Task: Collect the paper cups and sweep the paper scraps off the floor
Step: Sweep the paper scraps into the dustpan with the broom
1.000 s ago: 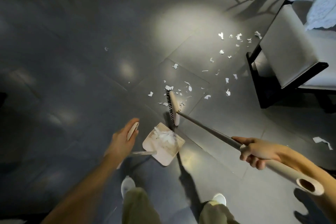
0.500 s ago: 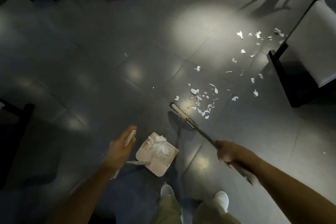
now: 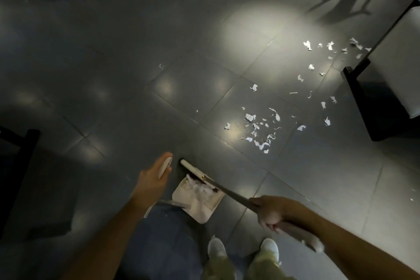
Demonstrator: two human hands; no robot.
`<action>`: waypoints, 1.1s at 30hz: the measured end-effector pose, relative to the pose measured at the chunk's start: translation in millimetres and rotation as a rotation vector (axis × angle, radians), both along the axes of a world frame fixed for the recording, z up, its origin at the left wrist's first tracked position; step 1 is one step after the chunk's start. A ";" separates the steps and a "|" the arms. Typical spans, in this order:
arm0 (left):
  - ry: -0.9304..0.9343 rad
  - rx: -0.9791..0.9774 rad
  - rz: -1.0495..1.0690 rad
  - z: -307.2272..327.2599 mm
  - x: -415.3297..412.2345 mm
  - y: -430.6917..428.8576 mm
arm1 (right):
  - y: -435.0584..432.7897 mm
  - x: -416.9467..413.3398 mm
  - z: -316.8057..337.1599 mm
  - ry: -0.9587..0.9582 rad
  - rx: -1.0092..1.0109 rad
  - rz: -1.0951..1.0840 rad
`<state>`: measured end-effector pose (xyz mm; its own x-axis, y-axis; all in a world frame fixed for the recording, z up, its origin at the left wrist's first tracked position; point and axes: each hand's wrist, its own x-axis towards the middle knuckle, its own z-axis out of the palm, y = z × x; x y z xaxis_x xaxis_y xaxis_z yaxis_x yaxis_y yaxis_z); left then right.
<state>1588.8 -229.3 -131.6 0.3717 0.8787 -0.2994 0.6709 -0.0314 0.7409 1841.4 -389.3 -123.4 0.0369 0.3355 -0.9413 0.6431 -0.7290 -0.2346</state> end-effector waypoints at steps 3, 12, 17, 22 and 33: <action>-0.006 0.008 0.001 0.6 -2.9 0.2 | 7.0 18.3 30.4 0.020 0.047 -0.019; -0.026 0.043 -0.020 6.8 33.4 61.8 | 57.7 83.5 45.8 -0.015 0.180 -0.329; 0.007 0.044 -0.035 7.9 59.1 121.4 | 110.7 120.9 39.0 0.032 0.221 -0.479; 0.023 0.078 0.059 11.8 68.4 187.8 | 183.1 150.1 39.6 0.068 0.202 -0.566; 0.068 0.130 0.153 40.9 8.7 305.2 | 364.5 90.5 21.2 -0.015 0.191 -0.246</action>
<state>1597.5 75.9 -90.8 0.2136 0.9563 -0.1999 0.7237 -0.0174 0.6899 1931.9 -24.8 -102.1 0.1525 0.4857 -0.8607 0.4570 -0.8068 -0.3743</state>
